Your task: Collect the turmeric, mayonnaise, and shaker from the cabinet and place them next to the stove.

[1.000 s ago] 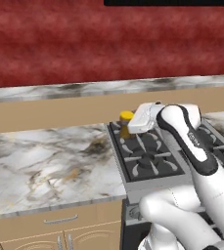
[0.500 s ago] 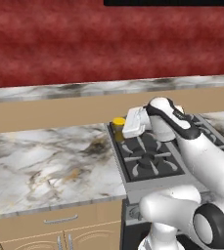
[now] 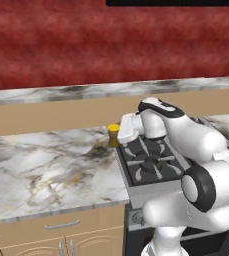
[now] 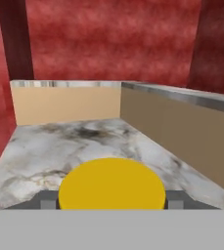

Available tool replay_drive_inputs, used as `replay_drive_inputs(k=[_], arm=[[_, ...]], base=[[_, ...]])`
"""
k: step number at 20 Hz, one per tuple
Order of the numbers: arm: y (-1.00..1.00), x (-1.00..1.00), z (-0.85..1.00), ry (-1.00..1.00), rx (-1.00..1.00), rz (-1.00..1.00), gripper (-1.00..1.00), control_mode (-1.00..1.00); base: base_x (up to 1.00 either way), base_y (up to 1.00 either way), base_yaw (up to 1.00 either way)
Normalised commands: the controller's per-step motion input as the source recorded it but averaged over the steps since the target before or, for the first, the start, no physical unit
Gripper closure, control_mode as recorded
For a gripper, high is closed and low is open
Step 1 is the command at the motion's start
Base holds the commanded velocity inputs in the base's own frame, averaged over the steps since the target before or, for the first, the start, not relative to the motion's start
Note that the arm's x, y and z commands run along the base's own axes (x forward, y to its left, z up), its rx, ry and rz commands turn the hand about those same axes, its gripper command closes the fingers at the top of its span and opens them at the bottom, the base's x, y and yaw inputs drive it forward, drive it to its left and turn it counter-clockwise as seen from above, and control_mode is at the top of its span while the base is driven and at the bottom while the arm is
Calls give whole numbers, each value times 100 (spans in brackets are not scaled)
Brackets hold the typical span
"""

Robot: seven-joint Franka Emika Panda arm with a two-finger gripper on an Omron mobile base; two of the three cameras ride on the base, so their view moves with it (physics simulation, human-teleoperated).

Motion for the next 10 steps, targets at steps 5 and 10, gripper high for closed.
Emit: replay_drive_inputs(k=[5, 10], arm=[[14, 36, -35, 0, 0, 0, 100, -100], [14, 31, -41, 0, 0, 0, 100, -100]], base=[[0, 0, 0], [0, 0, 0]])
